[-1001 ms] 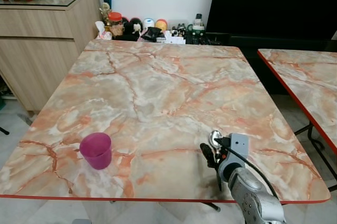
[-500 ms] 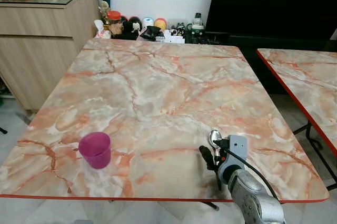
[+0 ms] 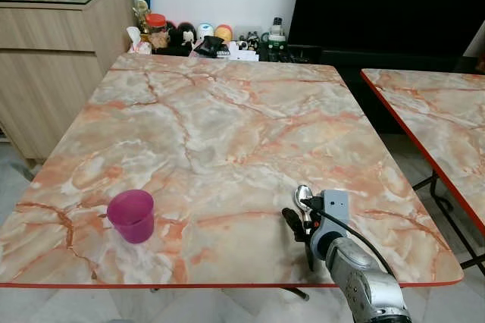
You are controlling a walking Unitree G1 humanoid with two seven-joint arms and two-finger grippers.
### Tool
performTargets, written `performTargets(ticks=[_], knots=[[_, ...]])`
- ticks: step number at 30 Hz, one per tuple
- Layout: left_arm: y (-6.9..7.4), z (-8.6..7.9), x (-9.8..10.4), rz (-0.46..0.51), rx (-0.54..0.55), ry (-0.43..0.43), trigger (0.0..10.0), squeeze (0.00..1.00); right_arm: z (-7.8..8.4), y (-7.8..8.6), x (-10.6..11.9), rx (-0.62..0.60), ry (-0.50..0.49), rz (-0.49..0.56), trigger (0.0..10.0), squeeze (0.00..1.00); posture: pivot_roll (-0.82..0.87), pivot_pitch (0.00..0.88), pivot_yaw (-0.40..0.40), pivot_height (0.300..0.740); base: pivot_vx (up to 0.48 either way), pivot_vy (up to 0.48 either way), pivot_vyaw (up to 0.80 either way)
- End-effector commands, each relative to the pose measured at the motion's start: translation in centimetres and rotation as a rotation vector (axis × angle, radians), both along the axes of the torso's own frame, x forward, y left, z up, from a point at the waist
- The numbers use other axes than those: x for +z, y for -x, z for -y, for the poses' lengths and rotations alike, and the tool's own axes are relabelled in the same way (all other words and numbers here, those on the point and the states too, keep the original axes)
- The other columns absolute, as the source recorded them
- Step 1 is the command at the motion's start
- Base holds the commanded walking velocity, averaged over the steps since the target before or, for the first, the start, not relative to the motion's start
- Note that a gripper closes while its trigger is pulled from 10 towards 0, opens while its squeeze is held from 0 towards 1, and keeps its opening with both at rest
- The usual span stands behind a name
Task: Setting the table
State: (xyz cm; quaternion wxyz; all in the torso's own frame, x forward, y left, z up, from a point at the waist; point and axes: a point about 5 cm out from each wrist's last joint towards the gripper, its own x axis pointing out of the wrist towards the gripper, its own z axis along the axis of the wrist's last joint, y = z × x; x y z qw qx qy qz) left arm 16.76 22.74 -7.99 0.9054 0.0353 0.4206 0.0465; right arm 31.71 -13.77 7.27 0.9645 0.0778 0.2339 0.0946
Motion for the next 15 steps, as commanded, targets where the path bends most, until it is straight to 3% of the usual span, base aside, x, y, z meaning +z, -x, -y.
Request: performTargets(ticks=[1, 2, 3, 15], knots=[[0.74, 0.17, -0.37, -0.019, 0.012, 0.012, 10.0, 0.0, 0.63, 0.6, -1.51, -0.014, 0.04, -0.079, 6.6, 0.0, 0.06, 0.095, -0.083, 0.74, 0.0, 0.0, 0.0], [0.75, 0.18, -0.38, -0.019, 0.012, 0.012, 10.0, 0.0, 0.67, 0.61, -1.56, -0.016, 0.046, -0.08, 6.6, 0.0, 0.06, 0.095, -0.083, 0.74, 0.0, 0.0, 0.0], [0.77, 0.21, -0.4, -0.02, 0.013, 0.013, 10.0, 0.0, 0.83, 0.6, -1.65, -0.033, 0.051, -0.083, 10.0, 0.0, 0.06, 0.096, -0.085, 0.74, 0.0, 0.0, 0.0], [1.02, 0.59, -0.59, -0.026, 0.022, 0.025, 10.0, 0.0, 1.62, 0.54, -2.4, -0.072, 0.118, -0.125, 10.0, 0.0, 0.06, 0.1, -0.102, 0.74, 0.0, 0.0, 0.0]])
